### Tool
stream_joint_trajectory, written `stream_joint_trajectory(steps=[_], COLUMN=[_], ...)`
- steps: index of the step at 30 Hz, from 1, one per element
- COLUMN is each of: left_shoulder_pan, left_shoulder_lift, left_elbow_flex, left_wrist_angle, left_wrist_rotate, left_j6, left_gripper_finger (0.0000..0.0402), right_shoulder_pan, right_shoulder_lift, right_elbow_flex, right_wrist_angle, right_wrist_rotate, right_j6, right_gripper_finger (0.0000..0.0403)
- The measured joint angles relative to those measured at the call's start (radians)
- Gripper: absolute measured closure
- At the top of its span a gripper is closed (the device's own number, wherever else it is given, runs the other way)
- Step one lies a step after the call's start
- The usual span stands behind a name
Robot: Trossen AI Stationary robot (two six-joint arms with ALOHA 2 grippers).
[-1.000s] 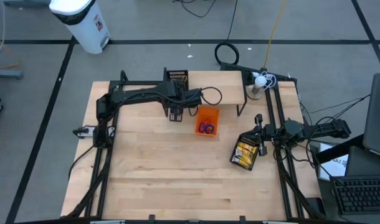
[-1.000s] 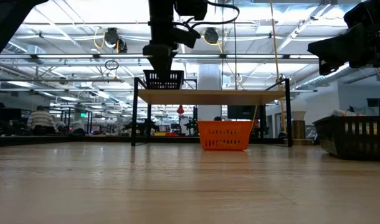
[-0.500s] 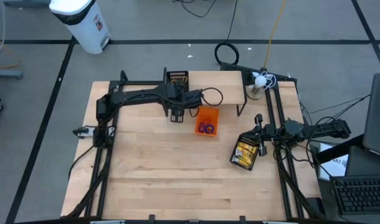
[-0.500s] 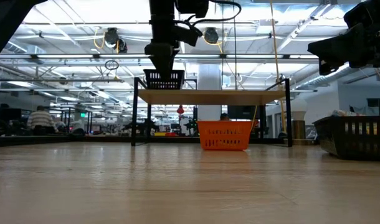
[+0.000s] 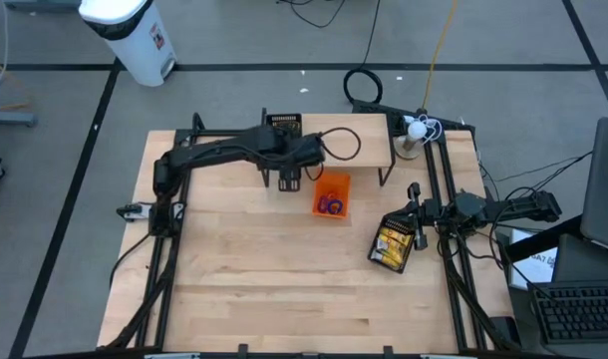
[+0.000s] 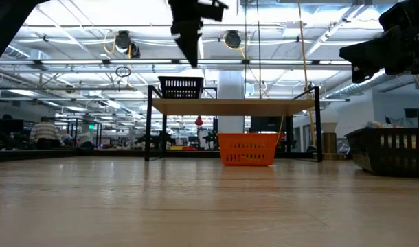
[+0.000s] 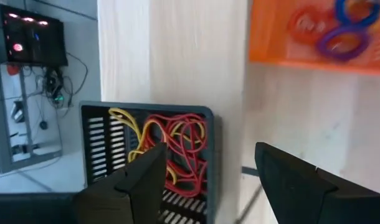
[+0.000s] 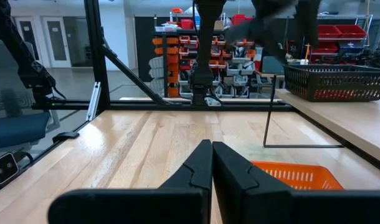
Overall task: Pick & Place Office Desk Supplies
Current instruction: Put the orange bin on the shelf
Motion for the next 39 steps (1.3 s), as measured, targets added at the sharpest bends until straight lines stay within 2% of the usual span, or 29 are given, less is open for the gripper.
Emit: stream_joint_trajectory(steps=[5, 7, 10, 13, 14, 21, 31, 39], left_shoulder_pan=[-0.044, -0.066, -0.103, -0.125, -0.129, -0.063, 0.016, 0.007], left_shoulder_lift=[-0.001, -0.003, 0.008, 0.014, 0.015, 0.013, 0.013, 0.013], left_elbow_flex=[0.105, 0.109, 0.088, 0.041, 0.029, -0.032, -0.034, -0.034], left_wrist_angle=[-0.067, -0.099, -0.146, -0.090, -0.069, -0.033, 0.059, 0.074], left_wrist_rotate=[0.059, 0.054, 0.046, 0.099, 0.098, 0.074, 0.140, 0.157], left_j6=[-0.089, -0.132, -0.127, -0.080, -0.071, -0.082, -0.062, -0.027], left_gripper_finger=[0.0160, 0.0177, 0.0256, 0.0367, 0.0382, 0.0398, 0.0399, 0.0400], right_shoulder_pan=[0.000, 0.000, 0.000, 0.000, 0.000, 0.000, 0.000, 0.000], right_shoulder_lift=[0.000, 0.000, 0.000, 0.000, 0.000, 0.000, 0.000, 0.000], right_elbow_flex=[0.000, 0.000, 0.000, 0.000, 0.000, 0.000, 0.000, 0.000], right_wrist_angle=[0.000, 0.000, 0.000, 0.001, 0.002, 0.002, 0.003, 0.000], right_wrist_rotate=[0.000, 0.000, 0.000, 0.001, 0.001, 0.001, 0.001, 0.001], right_j6=[-0.001, 0.001, 0.001, 0.001, 0.001, 0.016, 0.004, 0.002], right_gripper_finger=[0.0403, 0.0403, 0.0403, 0.0403, 0.0403, 0.0403, 0.0403, 0.0403])
